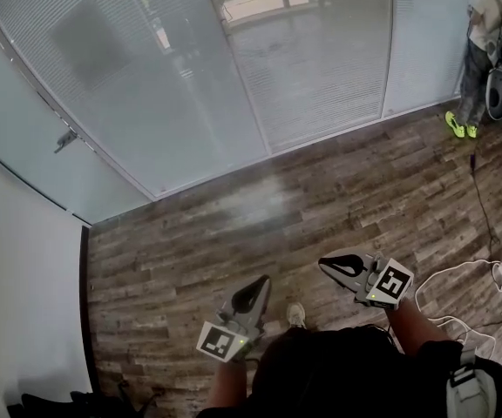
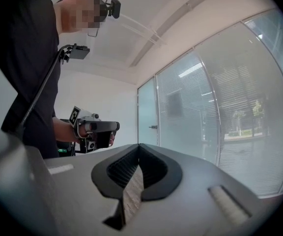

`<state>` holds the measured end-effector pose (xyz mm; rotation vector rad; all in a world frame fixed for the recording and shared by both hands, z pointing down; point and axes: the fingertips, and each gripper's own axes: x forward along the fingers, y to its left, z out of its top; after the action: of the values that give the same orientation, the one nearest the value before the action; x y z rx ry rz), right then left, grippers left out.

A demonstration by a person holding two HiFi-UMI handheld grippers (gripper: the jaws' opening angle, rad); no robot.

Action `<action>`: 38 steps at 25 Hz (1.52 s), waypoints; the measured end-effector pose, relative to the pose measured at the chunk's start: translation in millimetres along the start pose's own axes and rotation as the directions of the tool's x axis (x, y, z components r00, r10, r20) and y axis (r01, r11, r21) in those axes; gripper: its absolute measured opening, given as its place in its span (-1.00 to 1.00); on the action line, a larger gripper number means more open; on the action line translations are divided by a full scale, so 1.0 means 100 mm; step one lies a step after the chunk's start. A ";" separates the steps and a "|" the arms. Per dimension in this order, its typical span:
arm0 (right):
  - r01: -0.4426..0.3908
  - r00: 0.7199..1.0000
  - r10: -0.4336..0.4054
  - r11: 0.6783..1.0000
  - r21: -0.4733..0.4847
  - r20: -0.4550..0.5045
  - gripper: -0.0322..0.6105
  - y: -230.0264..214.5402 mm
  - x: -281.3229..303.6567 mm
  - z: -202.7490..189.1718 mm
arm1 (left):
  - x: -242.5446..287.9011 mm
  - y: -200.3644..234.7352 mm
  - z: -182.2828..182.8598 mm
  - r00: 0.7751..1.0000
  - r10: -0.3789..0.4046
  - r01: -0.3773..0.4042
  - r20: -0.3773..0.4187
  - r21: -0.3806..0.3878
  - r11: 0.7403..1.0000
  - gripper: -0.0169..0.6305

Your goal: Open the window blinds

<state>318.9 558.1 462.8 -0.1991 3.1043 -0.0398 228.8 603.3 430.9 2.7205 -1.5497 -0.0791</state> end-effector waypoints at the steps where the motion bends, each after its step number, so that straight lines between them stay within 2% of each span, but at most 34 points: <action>1: -0.001 1.000 0.001 1.000 0.004 0.000 -0.88 -0.05 0.06 0.01 | 0.04 0.07 -0.01 1.000 -0.003 0.003 -0.006 0.001 1.000 -0.93; 8: 0.007 0.999 -0.006 0.999 -0.040 0.036 -0.88 -0.45 0.62 0.22 | 0.33 0.65 0.08 0.999 -0.043 0.043 -0.010 0.002 0.999 -0.93; 15: 0.052 0.998 -0.051 0.998 -0.017 0.036 -0.88 -0.80 0.88 0.17 | 0.59 1.07 0.09 0.995 -0.094 0.094 -0.014 0.022 0.995 -0.93; 23: 0.060 0.998 -0.059 0.998 -0.025 0.031 -0.88 -1.03 1.31 0.13 | 0.68 1.51 -0.01 0.992 -0.125 0.125 -0.011 0.020 0.992 -0.93; 29: 0.075 0.997 -0.075 0.997 -0.021 0.012 -0.88 -1.17 1.48 0.09 | 0.73 1.71 -0.11 0.989 -0.142 0.143 -0.033 0.019 0.990 -0.93; 38: 0.081 0.996 -0.082 0.997 -0.017 -0.023 -0.88 -1.28 1.60 0.05 | 0.79 1.89 -0.17 0.989 -0.146 0.146 -0.025 -0.014 0.989 -0.93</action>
<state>177.1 410.5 456.2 -0.3278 3.1190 -0.0187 107.3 438.7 451.6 2.8101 -1.3374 -0.0532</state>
